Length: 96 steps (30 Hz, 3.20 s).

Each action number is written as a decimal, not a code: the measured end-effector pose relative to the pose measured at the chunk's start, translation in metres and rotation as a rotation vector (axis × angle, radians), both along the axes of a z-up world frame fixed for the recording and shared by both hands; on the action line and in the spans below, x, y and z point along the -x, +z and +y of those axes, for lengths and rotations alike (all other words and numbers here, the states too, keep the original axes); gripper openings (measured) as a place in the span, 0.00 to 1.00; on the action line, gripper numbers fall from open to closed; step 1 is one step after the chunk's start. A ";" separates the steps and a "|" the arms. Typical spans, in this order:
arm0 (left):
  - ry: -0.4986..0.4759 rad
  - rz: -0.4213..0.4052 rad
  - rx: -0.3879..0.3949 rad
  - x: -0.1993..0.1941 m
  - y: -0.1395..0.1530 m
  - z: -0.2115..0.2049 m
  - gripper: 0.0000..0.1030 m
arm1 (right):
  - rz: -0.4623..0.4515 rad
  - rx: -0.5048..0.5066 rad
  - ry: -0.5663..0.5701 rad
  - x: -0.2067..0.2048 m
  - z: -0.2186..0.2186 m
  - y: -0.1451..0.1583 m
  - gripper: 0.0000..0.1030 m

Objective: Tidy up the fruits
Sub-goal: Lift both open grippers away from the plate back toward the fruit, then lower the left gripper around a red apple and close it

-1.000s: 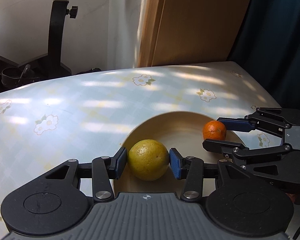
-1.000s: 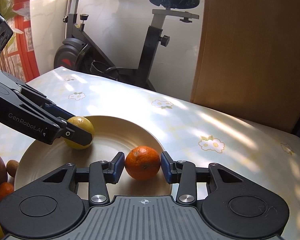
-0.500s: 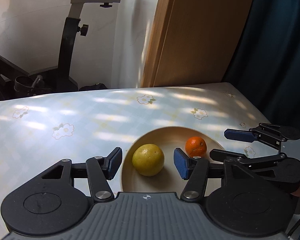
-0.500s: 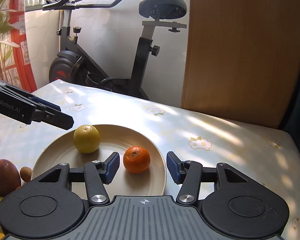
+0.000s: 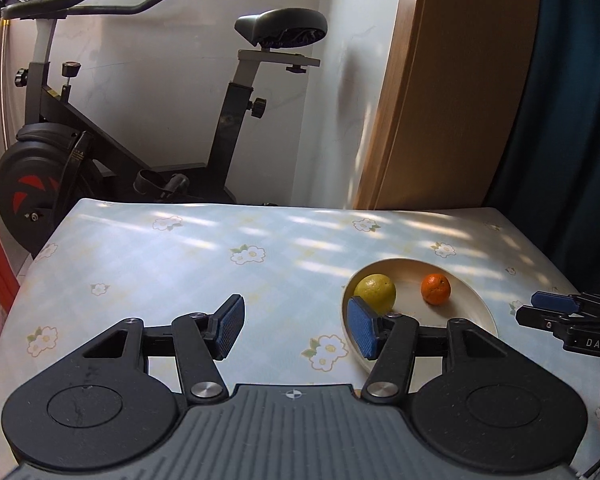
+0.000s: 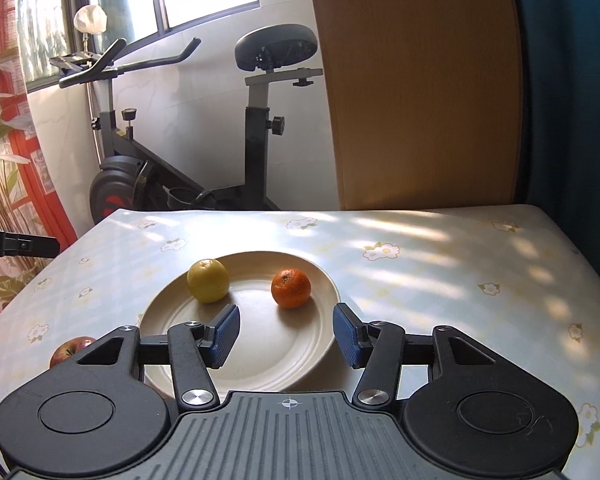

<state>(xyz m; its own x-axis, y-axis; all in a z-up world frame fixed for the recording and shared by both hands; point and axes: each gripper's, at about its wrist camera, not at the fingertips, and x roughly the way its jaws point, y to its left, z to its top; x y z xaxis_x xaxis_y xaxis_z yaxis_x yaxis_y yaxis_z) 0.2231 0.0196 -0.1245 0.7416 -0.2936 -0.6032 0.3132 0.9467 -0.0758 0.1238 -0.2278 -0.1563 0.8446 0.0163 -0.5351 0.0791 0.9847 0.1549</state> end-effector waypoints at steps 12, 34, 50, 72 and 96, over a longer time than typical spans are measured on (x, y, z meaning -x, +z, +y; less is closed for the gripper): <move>0.022 0.028 0.041 0.038 -0.012 0.000 0.57 | 0.046 0.013 0.011 0.046 0.038 -0.018 0.47; -0.044 0.065 -0.028 0.060 -0.022 -0.033 0.57 | 0.056 -0.054 0.068 0.064 0.061 -0.028 0.52; -0.130 0.142 0.013 0.058 -0.031 -0.048 0.57 | 0.094 -0.156 0.044 0.059 0.052 -0.045 0.61; -0.247 0.216 0.024 0.045 -0.044 -0.083 0.51 | 0.055 -0.247 0.060 0.062 0.037 -0.057 0.60; -0.418 0.359 0.134 0.041 -0.064 -0.134 0.35 | 0.052 -0.015 0.054 0.088 0.036 -0.046 0.60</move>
<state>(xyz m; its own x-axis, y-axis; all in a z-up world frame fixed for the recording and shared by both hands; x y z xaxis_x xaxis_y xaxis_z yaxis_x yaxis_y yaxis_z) 0.1821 -0.1147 -0.1888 0.3012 -0.6096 -0.7333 0.5916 0.7225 -0.3576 0.0353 -0.1917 -0.2026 0.8136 0.0692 -0.5773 0.0347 0.9854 0.1669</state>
